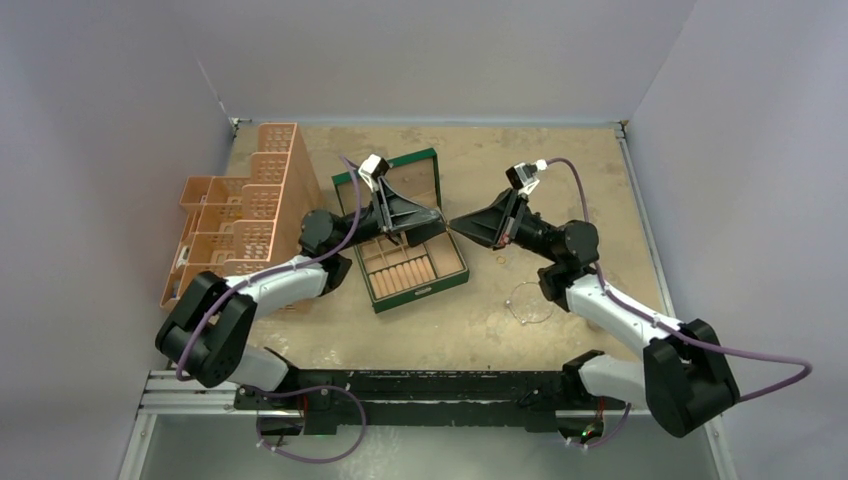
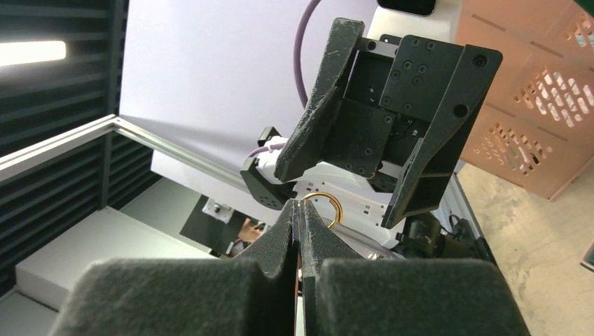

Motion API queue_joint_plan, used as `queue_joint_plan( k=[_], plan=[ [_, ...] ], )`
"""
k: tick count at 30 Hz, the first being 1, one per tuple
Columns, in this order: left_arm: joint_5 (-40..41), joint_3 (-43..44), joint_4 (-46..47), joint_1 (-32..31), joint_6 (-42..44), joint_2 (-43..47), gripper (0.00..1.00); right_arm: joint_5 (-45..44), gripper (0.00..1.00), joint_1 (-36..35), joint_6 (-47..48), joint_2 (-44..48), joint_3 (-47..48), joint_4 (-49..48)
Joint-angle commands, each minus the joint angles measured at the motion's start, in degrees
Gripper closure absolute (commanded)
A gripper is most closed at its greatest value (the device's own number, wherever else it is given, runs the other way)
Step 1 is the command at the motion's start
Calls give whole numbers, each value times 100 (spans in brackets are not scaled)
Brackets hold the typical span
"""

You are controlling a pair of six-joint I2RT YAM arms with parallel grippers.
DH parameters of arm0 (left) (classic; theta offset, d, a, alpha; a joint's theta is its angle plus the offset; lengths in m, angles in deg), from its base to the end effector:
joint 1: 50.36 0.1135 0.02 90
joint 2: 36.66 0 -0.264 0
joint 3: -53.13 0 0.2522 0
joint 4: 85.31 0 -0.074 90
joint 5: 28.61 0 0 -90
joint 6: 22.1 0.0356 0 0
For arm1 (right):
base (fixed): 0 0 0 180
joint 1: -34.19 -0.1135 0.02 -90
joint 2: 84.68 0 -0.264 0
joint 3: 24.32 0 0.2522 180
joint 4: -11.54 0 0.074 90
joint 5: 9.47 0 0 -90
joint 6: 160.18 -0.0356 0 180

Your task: Organize the mixed jewelry

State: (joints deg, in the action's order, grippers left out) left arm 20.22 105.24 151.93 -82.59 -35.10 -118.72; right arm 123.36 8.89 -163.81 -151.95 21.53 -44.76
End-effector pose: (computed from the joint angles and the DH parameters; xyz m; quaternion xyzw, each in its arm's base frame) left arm 0.2342 -0.1754 0.2953 -0.0373 0.5710 -0.8089 0.1353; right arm 0.2020 0.1223 0.3221 -0.0259 0.5382 0.7967 0.2738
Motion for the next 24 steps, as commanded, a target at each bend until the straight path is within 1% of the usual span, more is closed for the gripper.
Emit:
queue_joint_plan(
  k=[1,6,9,11,16,24],
  plan=[
    [-14,63,700,-2,-266,-84,43,-140,100,-95,-417,-96,93,-848],
    [-29,179,1201,-3,-463,-327,46,-263,100,-167,-684,-264,86,-1167],
    [-23,225,1428,-3,-544,-410,51,-275,100,-193,-780,-343,86,-1280],
    [-34,241,1409,-3,-525,-399,56,-282,100,-195,-805,-354,79,-1278],
    [-31,226,1483,-2,-529,-375,63,-298,100,-197,-798,-390,48,-1195],
    [-104,150,1394,-2,-765,-218,69,-415,100,-197,-625,-314,84,-929]
  ],
)
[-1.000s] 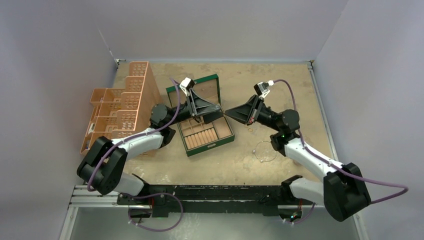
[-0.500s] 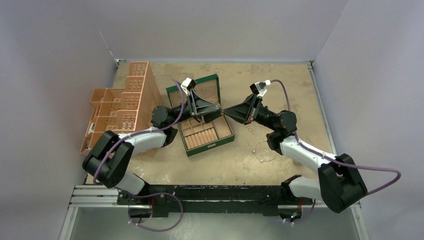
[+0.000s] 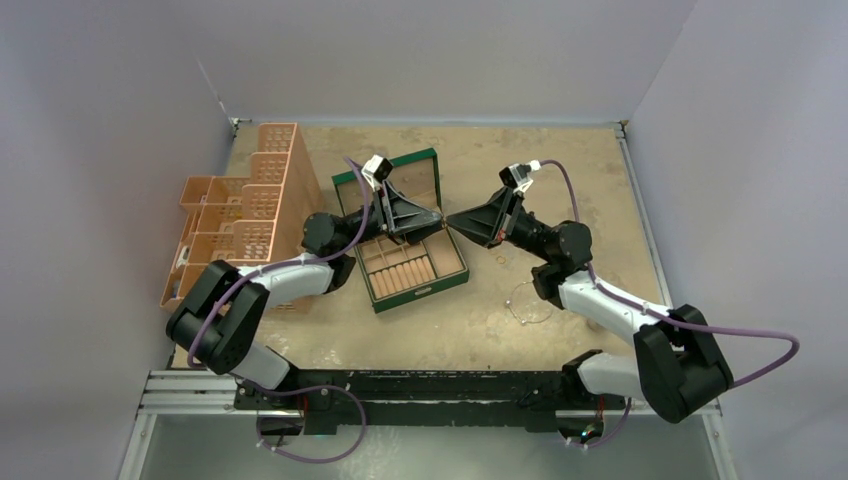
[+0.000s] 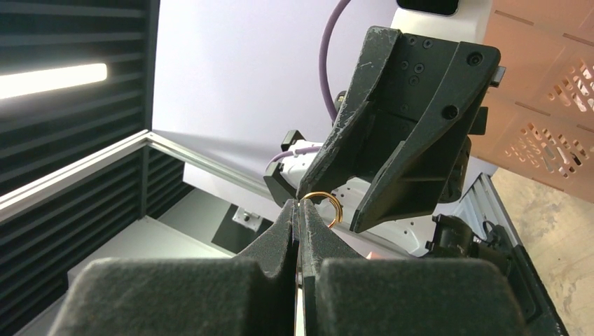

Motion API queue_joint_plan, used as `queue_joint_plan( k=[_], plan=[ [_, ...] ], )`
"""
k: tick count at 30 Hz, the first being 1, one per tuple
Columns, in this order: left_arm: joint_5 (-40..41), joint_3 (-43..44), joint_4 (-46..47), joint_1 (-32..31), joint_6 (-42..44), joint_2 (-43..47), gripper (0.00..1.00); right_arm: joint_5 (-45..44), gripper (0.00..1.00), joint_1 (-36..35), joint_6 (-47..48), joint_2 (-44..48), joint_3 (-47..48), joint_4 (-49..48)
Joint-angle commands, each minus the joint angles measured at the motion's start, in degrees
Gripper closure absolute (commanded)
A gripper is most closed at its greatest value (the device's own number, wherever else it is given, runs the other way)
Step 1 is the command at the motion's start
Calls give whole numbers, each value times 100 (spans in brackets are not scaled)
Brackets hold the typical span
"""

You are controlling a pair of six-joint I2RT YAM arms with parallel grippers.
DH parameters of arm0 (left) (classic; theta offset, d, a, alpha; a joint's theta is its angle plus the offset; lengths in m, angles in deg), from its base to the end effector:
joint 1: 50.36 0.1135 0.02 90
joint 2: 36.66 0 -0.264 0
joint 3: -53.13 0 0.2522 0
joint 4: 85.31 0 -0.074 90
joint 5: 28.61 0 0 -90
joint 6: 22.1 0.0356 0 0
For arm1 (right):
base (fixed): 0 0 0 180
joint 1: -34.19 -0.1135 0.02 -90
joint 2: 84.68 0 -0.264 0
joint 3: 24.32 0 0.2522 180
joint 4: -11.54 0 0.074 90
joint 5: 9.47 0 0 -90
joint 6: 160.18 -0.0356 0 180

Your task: Organize the mixed jewelry

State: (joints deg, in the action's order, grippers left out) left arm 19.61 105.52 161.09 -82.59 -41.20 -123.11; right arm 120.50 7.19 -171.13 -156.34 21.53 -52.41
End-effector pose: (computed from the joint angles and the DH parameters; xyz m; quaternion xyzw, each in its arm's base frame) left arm 0.2390 -0.1787 0.2895 -0.0354 0.5471 -0.8292 0.1087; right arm 0.2067 0.1310 0.3168 0.0016 0.5132 0.8250 0.2365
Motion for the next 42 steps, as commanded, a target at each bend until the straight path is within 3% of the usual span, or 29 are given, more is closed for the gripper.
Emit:
queue_joint_plan(
  k=[1,14,20,25,26,29,31,34,40,42],
  plan=[
    [-49,119,448,4,-136,258,69,-129,100,-24,102,114,86,-176],
    [-140,198,71,-2,-40,497,80,-284,100,-29,15,126,-4,-234],
    [-77,150,-64,-1,68,551,100,-331,100,-24,54,174,-39,-174],
    [18,67,-170,-2,282,604,100,-346,100,-26,288,355,-103,157],
    [47,51,-269,2,367,641,100,-311,93,-29,314,395,-129,239],
    [110,10,-836,7,747,851,100,-431,57,-12,335,573,-301,240],
    [191,8,-1387,7,1000,1027,100,-446,44,29,347,667,-466,-116],
    [206,186,-2131,11,1318,1208,100,-404,38,97,541,797,-570,-2],
    [319,583,-3881,9,2127,1566,100,-652,32,92,2800,1170,492,3043],
    [421,600,-4198,7,2295,1663,100,-788,31,92,3145,1304,669,3542]
  ],
)
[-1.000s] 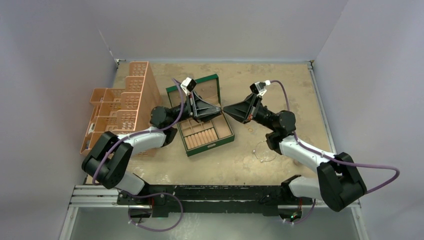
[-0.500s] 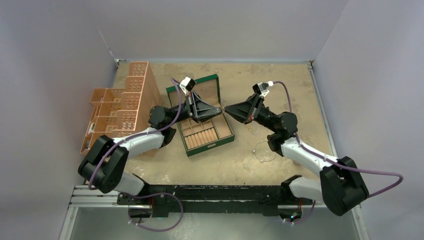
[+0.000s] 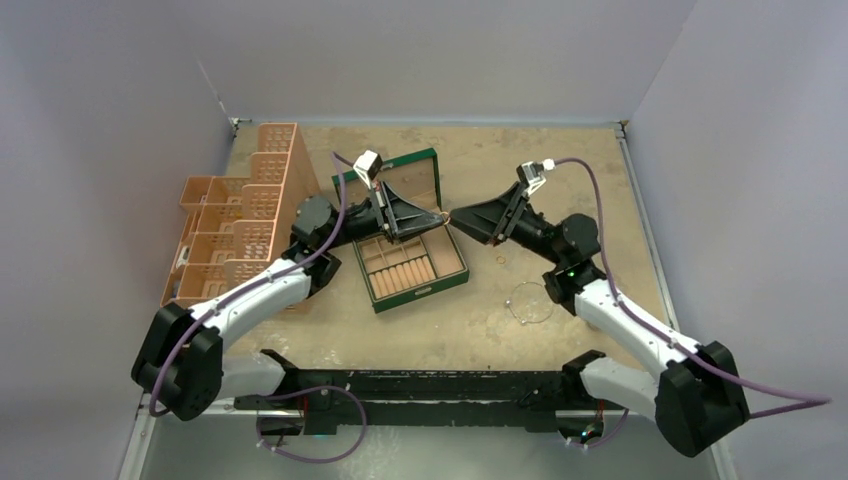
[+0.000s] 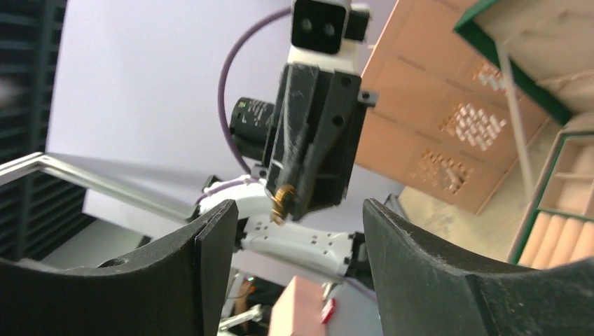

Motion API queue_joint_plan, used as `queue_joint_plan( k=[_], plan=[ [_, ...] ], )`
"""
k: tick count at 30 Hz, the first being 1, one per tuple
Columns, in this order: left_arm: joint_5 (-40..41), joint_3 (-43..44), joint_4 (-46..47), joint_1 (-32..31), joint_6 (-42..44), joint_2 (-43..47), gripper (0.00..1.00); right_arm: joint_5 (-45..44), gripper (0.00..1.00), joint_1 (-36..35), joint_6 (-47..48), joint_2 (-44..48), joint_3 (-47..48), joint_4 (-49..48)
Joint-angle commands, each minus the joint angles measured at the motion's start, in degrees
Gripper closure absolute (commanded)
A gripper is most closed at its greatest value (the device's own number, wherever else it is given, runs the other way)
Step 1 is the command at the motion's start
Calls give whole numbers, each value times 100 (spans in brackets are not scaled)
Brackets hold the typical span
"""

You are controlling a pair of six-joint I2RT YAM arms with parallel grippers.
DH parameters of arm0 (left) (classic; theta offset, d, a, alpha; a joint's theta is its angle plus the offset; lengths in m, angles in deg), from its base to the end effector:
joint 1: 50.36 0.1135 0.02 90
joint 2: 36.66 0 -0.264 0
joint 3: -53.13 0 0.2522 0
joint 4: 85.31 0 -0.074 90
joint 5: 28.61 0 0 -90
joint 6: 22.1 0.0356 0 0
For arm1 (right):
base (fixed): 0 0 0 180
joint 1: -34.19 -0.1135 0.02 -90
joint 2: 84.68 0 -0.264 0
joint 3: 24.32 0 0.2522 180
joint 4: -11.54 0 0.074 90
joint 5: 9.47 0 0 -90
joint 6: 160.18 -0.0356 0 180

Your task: Organize the mixed jewelry

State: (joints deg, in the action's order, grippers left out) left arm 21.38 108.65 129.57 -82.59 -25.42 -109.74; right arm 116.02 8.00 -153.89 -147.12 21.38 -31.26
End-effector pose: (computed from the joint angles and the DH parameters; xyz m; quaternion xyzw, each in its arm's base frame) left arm 0.2249 -0.1688 0.3201 -0.0457 0.6196 -0.7658 0.1660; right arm 0.1990 0.1209 0.3201 0.0160 0.5665 0.7541 0.3319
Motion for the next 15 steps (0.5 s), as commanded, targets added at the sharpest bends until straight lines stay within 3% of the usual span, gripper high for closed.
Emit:
queue_joint_plan(
  k=[1,5,10,15],
  plan=[
    [275,301,-1136,8,779,351,100,-457,31,9,1472,426,712,1486],
    [266,398,-1295,8,916,347,100,-429,33,11,1590,290,849,1738],
    [220,417,-1305,11,943,276,100,-348,53,12,1552,165,831,1595],
    [196,398,-1211,7,862,186,100,-220,58,13,1530,125,823,1514]
  ],
)
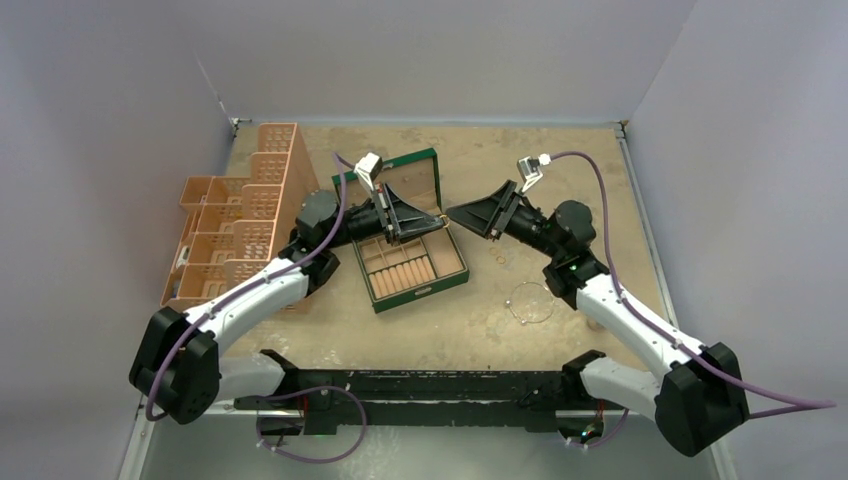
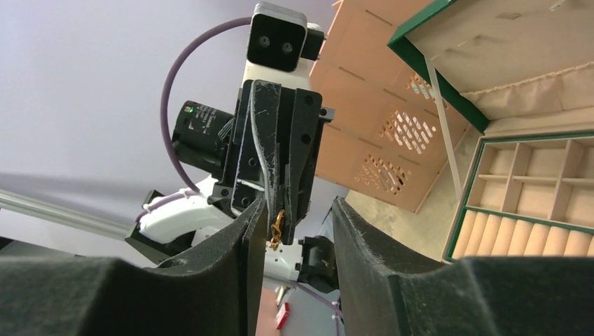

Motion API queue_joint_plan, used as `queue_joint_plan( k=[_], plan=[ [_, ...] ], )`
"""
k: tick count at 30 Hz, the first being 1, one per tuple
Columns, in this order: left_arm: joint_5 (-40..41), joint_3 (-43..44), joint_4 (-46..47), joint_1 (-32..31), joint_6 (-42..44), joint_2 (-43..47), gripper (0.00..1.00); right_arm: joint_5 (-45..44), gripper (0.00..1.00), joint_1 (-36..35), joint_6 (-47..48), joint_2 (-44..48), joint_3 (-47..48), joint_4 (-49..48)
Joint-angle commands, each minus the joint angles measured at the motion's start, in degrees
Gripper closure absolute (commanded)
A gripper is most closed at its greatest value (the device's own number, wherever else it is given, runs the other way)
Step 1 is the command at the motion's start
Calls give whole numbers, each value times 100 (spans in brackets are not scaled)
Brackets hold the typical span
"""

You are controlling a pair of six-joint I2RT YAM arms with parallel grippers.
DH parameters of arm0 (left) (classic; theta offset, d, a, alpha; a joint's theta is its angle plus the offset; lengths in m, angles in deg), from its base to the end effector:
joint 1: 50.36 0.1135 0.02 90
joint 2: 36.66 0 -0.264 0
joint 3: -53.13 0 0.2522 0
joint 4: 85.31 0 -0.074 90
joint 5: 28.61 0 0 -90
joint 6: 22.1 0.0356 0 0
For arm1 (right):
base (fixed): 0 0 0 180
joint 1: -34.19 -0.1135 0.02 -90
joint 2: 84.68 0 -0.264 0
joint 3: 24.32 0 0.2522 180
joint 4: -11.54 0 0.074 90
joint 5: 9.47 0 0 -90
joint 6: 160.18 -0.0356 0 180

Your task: Organize the mixed jewelry

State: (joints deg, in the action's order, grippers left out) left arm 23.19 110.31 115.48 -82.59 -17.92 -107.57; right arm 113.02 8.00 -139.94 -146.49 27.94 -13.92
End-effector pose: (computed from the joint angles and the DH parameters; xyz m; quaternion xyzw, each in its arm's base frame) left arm 0.2250 -0.1679 0.3157 -0.0632 0.6691 -0.7186 0.1786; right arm 0.2105 0.1249 0.3329 0.0073 0.6199 0.6821 0.3878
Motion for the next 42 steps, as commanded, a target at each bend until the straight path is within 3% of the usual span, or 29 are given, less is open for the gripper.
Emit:
queue_joint_plan(
  k=[1,13,22,29,33,34,37,39,42],
  plan=[
    [-6,218,254,6,63,-44,100,103,60,14,114,63,161,-241],
    [-14,175,519,7,-83,-172,100,148,75,13,76,269,10,-113],
    [-30,149,579,6,-118,-186,100,63,77,4,128,263,14,92],
    [13,130,533,7,-107,-183,100,49,99,5,105,251,17,178],
    [104,132,273,7,20,-133,100,14,100,10,137,283,61,239],
    [146,132,149,6,81,-96,95,8,100,9,176,278,91,291],
    [398,124,-399,12,352,97,65,-43,100,11,372,240,208,549],
    [691,131,-1024,7,661,324,50,-121,100,3,618,164,328,874],
    [1293,159,-2095,7,1191,720,39,-326,100,-7,1138,8,545,1549]
  ],
)
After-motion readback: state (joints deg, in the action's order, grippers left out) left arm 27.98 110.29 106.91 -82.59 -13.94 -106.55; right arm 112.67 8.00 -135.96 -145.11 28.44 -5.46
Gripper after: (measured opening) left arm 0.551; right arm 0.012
